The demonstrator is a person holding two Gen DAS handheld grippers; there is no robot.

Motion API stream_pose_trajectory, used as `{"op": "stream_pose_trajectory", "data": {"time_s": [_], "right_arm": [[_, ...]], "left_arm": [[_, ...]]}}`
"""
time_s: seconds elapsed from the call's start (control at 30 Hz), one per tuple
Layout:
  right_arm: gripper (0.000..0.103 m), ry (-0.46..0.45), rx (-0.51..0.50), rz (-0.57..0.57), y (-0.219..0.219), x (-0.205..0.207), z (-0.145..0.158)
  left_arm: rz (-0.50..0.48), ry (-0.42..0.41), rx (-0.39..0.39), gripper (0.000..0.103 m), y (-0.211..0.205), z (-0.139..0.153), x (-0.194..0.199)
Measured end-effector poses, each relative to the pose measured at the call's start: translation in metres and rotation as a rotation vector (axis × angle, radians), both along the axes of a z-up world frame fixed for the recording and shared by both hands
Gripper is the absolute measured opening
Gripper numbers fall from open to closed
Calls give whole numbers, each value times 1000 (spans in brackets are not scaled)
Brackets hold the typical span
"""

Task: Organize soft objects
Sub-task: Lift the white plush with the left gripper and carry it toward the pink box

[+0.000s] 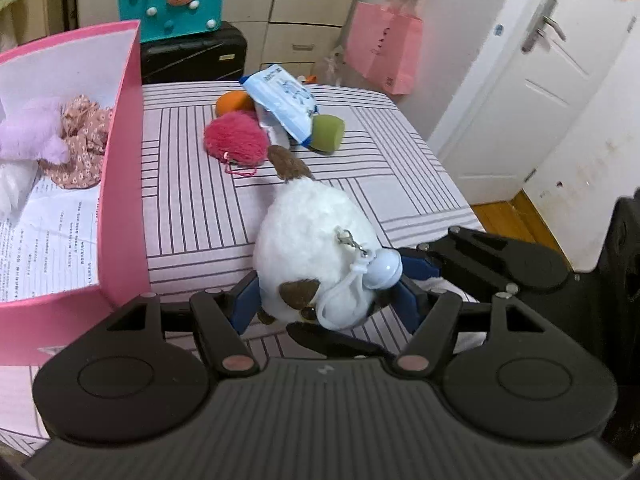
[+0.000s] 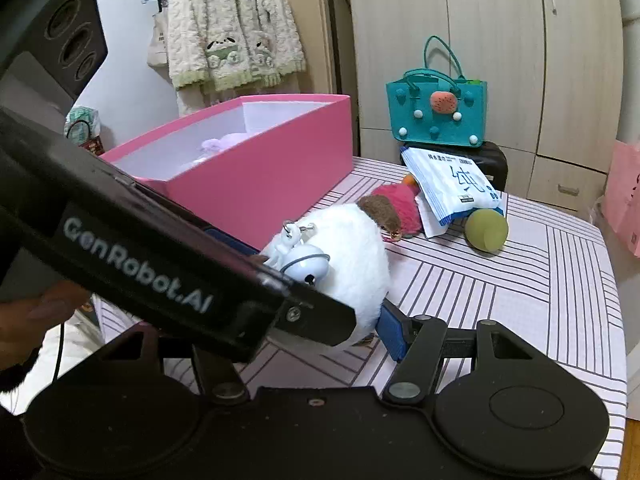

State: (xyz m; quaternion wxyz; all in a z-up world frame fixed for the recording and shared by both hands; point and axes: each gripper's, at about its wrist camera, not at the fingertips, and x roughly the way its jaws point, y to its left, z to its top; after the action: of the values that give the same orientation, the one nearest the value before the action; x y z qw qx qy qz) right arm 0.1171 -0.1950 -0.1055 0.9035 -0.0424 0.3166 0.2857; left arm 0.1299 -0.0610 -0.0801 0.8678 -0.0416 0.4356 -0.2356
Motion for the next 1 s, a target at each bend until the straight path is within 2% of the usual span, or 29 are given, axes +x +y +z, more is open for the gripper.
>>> {"op": "stream_pose_trajectory", "data": {"time_s": [0.37,0.57,0.77,1.0], "right_arm": [[67,-21,-75,51,7,-30,41],[67,-81,-107,69,17,-44,66],[67,-152,-136,99,31,-51,86],[67,-218,-139,156,59,-43,107]], "left_arm": [[-119,18,-12,66,13,31,-20],[-147,-7,-25,66,24,54,-31],[-144,-63,-25,66,38,75,-40],[-90,-138,-22,66,65,98,-44]]}}
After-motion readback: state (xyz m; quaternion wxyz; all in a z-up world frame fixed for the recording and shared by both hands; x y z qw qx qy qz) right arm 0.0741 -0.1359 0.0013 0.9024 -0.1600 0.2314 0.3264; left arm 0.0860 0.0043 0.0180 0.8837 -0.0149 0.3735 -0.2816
